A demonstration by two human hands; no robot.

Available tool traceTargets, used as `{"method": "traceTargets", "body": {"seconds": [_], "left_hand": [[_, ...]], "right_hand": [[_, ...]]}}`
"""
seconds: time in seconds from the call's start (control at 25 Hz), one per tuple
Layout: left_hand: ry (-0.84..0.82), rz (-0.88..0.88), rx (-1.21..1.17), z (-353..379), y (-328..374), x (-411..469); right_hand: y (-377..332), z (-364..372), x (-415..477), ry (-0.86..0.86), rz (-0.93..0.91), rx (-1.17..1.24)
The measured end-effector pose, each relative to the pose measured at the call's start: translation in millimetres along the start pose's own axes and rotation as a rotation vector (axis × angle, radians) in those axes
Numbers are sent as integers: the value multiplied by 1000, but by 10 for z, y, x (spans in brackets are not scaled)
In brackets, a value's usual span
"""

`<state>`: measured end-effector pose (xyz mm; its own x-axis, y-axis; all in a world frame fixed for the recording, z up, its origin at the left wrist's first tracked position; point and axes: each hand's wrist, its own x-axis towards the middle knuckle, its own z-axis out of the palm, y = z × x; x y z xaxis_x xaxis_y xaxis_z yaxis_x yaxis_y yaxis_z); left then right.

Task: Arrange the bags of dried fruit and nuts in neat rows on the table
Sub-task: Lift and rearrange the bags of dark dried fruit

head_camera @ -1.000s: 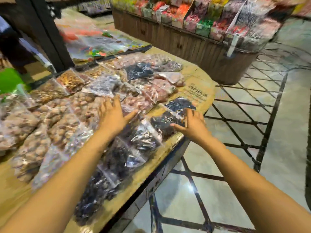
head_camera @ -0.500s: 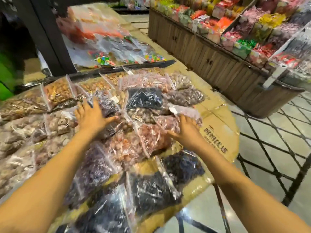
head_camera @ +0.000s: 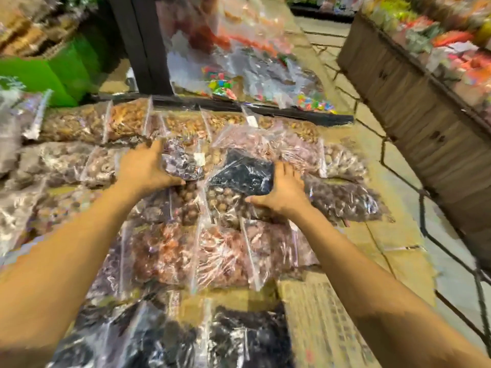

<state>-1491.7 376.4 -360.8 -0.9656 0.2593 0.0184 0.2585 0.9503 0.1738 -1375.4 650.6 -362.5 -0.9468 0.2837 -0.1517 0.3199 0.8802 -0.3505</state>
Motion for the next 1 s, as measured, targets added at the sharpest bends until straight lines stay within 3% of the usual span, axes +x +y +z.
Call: {"method": "traceTargets", "body": {"seconds": [0.16, 0.28, 0.36, 0.52, 0.64, 0.72, 0.8, 0.92, 1.0], "left_hand": [[178, -207, -226, -175, 303, -606], [240, -227, -251, -295, 513, -1124], [257, -271, -257, -356, 589, -1449], [303, -321, -383, -426, 610, -2016], [354, -347, -482, -409, 637, -2353], [401, -386, -559, -378, 688, -2643], [429, -426, -614, -341, 727, -2937], [419, -446, -660, -268, 773, -3271], [388, -447, -671, -203, 787, -3437]], "right_hand": [[167, -9, 204, 24, -177, -108], [183, -48, 236, 29, -255, -109], [198, -69, 209, 14, -210, 14], [267, -189, -73, 17, -112, 491], [503, -233, -624, 43, -219, 703], [751, -157, -1169, -37, -304, 799], [1018, 38, -1674, -106, -322, 769], [1325, 353, -2128, -72, -377, 578], [1407, 445, -2302, -83, -308, 659]]}}
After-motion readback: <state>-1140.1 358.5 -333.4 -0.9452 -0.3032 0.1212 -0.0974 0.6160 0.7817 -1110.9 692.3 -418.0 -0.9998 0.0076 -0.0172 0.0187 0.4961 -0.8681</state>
